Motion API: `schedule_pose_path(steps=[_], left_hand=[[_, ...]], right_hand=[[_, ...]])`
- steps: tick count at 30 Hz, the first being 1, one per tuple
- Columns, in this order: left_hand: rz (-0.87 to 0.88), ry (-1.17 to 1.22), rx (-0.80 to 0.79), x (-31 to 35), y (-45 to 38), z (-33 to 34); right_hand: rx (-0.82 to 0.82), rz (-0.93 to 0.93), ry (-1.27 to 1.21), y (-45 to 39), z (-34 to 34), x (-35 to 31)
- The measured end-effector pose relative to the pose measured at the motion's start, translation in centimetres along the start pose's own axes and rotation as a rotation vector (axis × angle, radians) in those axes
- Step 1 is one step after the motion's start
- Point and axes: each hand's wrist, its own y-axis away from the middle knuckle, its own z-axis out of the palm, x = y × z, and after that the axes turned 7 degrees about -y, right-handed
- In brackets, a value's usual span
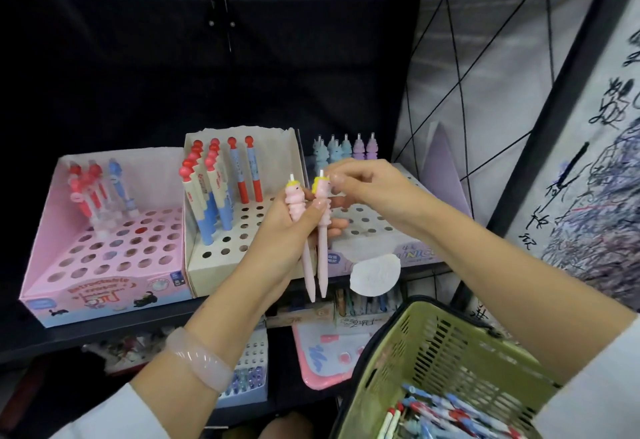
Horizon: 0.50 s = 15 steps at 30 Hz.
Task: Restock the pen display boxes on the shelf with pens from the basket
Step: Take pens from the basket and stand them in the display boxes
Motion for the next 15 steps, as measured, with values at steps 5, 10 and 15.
schedule_pose_path(steps=[5,10,15], left_hand=[[-0.085,-0.035,-0.012,0.2,-1.0,1.7],[-0.18,-0.179,0.004,0.3,-2.2,1.9],[-0.261,-0.148,-0.006,0.3,-3.3,2.5]], right_hand=[[0.104,0.023,0.025,0.2,-2.2,0.7],[0.637,-0.003,-0.162,-1.5,-7.8,0.7],[0.845,-0.069,0.342,-4.1,-10.8,2.7]])
